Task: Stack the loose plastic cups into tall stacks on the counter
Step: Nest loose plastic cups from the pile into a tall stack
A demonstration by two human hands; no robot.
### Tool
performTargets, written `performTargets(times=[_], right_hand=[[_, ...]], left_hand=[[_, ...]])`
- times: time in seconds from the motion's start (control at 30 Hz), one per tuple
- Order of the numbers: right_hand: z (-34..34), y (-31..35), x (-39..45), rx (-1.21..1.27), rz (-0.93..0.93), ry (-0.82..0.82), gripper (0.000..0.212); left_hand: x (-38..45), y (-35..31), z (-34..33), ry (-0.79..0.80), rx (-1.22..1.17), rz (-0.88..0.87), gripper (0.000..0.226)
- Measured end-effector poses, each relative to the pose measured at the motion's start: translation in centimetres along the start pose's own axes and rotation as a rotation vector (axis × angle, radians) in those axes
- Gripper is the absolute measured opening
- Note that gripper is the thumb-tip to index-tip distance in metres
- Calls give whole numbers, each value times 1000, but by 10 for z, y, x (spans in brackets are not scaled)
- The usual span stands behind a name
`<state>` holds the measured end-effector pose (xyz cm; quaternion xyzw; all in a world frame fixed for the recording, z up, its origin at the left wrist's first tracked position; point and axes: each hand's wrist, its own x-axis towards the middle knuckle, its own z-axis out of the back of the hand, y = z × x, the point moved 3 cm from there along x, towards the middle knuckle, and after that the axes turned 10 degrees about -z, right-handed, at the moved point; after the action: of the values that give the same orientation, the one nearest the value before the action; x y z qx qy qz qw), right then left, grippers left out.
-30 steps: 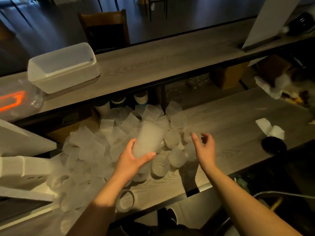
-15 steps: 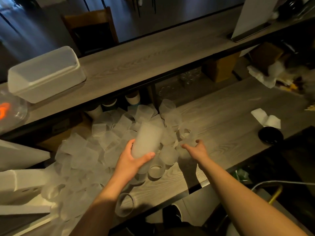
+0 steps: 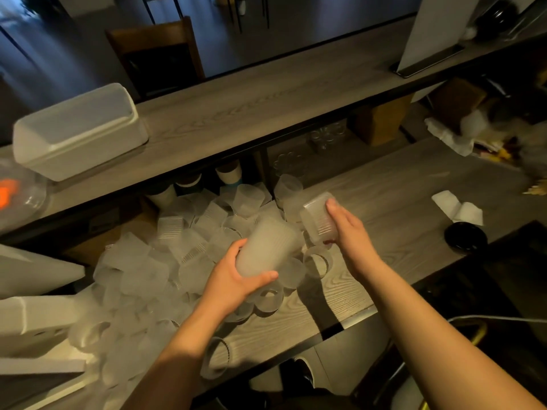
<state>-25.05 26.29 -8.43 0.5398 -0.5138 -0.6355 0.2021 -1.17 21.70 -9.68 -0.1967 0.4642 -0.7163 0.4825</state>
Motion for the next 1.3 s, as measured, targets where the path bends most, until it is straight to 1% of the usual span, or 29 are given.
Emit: performTargets(times=[0.03,0.13,0.2,0.27,0.37,0.43,0.5,0.57,0.63,0.7,0.77,0.8,0.83,0.87,0.9,0.93,1.07,1.13,1.23,1.3], right_hand=[[-7,6,-1,-18,43,42,35],[-24,13,-1,-184,110,90,56],[-32,13,-1,-303,152,84,52],[-37,13,-3,-344,206,90,47],[-40,11,-5,-416,242,90,46],[-45,5,-4,-510,228,120,49],[-54,-2,-6,-555,191,210,58],[-62,-9,-8,-535,133,298,62],[-64,-14,-8,-499,86,335,66],[-60,-18,-3,-437,71,293,72],[-49,-26,7,-348,70,149,75],[-42,-32,14,-306,65,61,68],[-33,-38,21,-284,59,-25,55],[-22,-48,28,-287,49,-103,43],[-11,-58,34,-309,31,-167,37],[0,-69,40,-337,1,-225,36],[36,-114,50,-516,-135,-396,47],[44,-129,53,-612,-186,-396,61],[44,-146,61,-744,-254,-276,83],[40,-152,65,-826,-235,-211,92]], left_hand=[[-1,-1,0,3,12,-11,80],[-4,-2,2,22,47,-51,85],[-6,-2,4,25,57,-56,85],[-8,-2,8,15,66,-64,82],[-12,0,14,17,97,-74,82],[-14,1,15,20,102,-76,83],[-14,2,14,3,91,-70,83],[-14,3,13,-5,89,-57,82],[-13,7,13,9,81,-39,84],[-13,9,13,2,48,-14,87],[-13,7,14,-36,9,11,89],[-12,5,14,-54,-12,20,90],[-12,3,14,-70,-35,29,92],[-10,2,15,-82,-58,39,93],[-10,1,15,-89,-82,46,93],[-9,2,16,-93,-100,49,94],[-7,6,18,-87,-128,52,96],[-8,7,19,-82,-129,53,96],[-8,8,20,-90,-127,54,95],[-9,9,21,-105,-150,49,89]])
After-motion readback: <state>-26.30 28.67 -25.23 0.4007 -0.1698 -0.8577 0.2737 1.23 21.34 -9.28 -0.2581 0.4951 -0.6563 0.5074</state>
